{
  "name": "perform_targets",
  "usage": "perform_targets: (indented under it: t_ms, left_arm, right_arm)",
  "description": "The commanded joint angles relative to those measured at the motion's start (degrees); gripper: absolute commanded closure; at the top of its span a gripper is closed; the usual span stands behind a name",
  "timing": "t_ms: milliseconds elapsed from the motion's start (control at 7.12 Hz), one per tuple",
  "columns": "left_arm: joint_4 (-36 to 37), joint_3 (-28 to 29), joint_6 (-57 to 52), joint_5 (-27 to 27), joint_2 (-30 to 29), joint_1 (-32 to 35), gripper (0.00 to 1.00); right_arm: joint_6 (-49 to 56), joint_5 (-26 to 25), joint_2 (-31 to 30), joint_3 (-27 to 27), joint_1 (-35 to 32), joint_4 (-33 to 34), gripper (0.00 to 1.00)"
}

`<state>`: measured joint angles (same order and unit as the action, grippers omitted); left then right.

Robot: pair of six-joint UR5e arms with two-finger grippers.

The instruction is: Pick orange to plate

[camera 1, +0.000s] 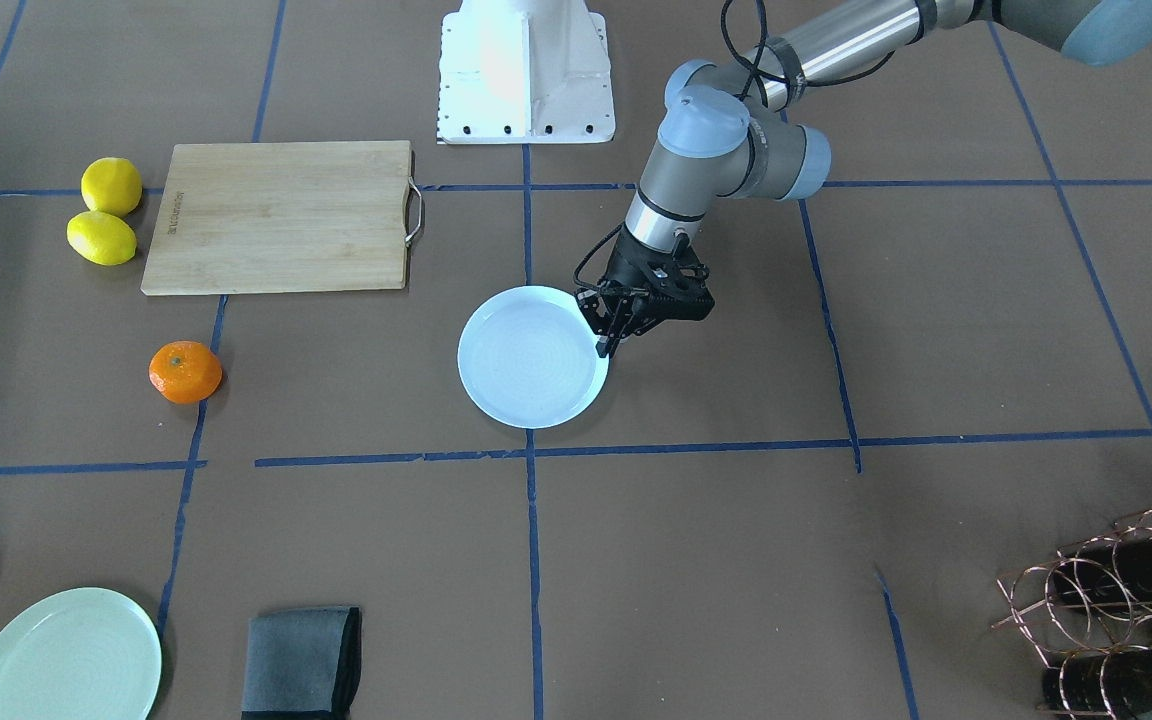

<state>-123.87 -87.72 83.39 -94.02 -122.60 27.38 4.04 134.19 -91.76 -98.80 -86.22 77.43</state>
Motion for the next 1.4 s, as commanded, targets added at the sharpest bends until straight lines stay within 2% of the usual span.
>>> perform_targets:
  t_ms: [0,281,421,562,702,843,983,1264]
  left_arm:
    - [0.0,-0.1,-0.4,0.1,-0.2,-0.1,0.01]
    - [0.4,-1.8,-3.6,-0.6,0.3,0.2,0.0]
    - [5.2,-5.3,-10.0,-2.4,1.1,1.4,0.0]
    - [13.7,-11.2,-16.4,-6.8,3.1,5.2,0.0]
    - [23.2,-18.7,-27.0,-10.8,6.0,9.8,0.0]
    - [30.9,-22.8,-38.1,-13.7,7.5,16.1,0.0]
    - [34.4,-24.9,-49.7,-16.3,10.9,23.6,0.0]
    - [34.5,-23.2,-69.1,-28.2,19.4,39.5,0.0]
  right_arm:
    - [0.0,0.0,-0.1,0.1,0.0,0.0,0.0]
    - [-0.1,0.0,0.0,0.1,0.0,0.0,0.0]
    - [-0.1,0.0,0.0,0.0,0.0,0.0,0.0]
    - [-0.5,0.0,0.0,0.0,0.0,0.0,0.0]
    - [-1.4,0.0,0.0,-0.2,0.0,0.0,0.0]
    - [-1.4,0.0,0.1,-0.1,0.0,0.0,0.0]
    - [-1.4,0.0,0.2,0.0,0.0,0.0,0.0]
    - [-1.5,0.0,0.2,-0.2,0.0,0.0,0.0]
